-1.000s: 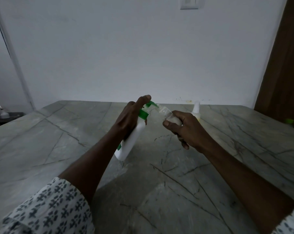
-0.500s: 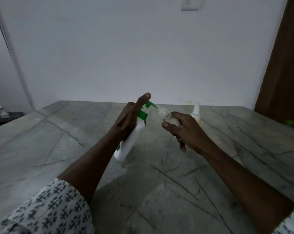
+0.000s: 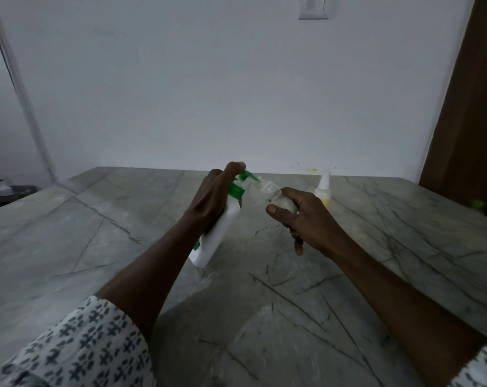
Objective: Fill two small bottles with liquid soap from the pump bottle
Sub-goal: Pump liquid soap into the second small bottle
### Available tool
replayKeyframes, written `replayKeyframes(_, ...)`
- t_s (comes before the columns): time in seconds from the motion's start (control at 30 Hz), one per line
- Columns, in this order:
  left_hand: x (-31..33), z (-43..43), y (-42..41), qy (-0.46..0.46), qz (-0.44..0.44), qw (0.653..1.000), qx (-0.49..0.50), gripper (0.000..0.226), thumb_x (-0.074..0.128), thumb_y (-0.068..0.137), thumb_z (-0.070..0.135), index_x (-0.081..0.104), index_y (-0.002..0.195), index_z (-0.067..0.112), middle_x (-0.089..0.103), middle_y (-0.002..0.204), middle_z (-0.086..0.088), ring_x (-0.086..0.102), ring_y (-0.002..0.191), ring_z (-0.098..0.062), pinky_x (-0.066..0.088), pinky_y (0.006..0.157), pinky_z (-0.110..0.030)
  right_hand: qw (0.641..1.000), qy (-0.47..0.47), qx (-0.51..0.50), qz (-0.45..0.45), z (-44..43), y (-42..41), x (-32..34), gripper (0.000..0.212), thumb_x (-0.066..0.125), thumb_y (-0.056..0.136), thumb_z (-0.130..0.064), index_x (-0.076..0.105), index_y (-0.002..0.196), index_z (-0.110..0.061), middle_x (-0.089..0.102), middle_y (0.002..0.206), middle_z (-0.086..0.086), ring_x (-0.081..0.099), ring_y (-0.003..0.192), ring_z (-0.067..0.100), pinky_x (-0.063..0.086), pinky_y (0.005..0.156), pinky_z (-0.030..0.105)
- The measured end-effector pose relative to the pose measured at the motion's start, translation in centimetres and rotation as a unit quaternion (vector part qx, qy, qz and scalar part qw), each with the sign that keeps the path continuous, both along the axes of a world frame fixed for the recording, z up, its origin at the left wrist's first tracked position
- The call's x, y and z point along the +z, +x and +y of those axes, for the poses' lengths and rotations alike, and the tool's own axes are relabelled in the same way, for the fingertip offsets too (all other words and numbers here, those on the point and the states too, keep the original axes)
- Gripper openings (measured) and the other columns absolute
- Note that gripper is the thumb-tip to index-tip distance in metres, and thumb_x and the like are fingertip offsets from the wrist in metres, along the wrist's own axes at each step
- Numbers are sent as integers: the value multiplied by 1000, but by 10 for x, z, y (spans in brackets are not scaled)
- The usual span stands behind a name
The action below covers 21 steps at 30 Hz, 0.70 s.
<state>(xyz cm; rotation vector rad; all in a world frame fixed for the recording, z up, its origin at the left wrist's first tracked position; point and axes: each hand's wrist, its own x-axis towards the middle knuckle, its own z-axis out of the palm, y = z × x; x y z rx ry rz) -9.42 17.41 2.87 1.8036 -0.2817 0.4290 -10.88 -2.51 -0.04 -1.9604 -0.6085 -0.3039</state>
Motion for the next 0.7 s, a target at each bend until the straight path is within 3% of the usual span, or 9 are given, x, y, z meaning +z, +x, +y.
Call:
replayKeyframes(0.1, 1, -1, -2, 24, 3, 1000, 6, 71, 48, 73, 79, 73, 66, 12, 69, 65, -17, 60, 58, -23, 49, 71, -37, 1000, 2, -12, -5, -1, 0, 3, 39, 66, 92, -31, 59, 123, -11, 52, 53, -11, 48, 36, 13, 52, 41, 34)
replayKeyframes(0.2, 3, -4, -4, 25, 9, 999, 18, 72, 49, 66, 78, 76, 73, 11, 68, 61, -10, 59, 56, -20, 47, 68, -35, 1000, 8, -14, -4, -1, -1, 4, 35, 66, 91, -30, 61, 119, -11, 50, 55, -6, 47, 35, 14, 51, 40, 35)
replayKeyframes(0.3, 2, -4, -4, 28, 0, 999, 29, 66, 49, 66, 76, 76, 72, 16, 69, 61, -9, 61, 60, -23, 51, 72, -44, 1000, 20, -16, 8, -1, -1, 4, 28, 67, 90, -31, 64, 112, -12, 49, 54, -3, 46, 35, 15, 50, 38, 33)
replayKeyframes(0.43, 1, -5, -4, 51, -19, 997, 56, 80, 46, 66, 82, 76, 73, 8, 72, 70, -19, 66, 69, -39, 54, 84, -54, 999, 23, -12, 19, -1, -2, 6, 22, 67, 91, -31, 65, 101, -11, 49, 56, 3, 43, 35, 12, 46, 37, 28)
replayKeyframes(0.57, 1, -9, -6, 51, -35, 997, 56, 87, 34, 68, 90, 76, 75, 14, 70, 78, -26, 63, 68, -36, 52, 75, -44, 1000, 27, -8, 12, -3, -2, 10, 22, 66, 92, -29, 64, 101, -9, 47, 56, 1, 42, 34, 10, 46, 37, 28)
replayKeyframes(0.7, 4, -9, -8, 42, -17, 998, 34, 68, 43, 68, 80, 75, 77, 20, 69, 63, -6, 62, 62, -22, 49, 72, -36, 1000, 20, -6, 6, -5, -3, 10, 21, 67, 91, -28, 64, 102, -10, 47, 56, 0, 43, 35, 11, 49, 38, 32)
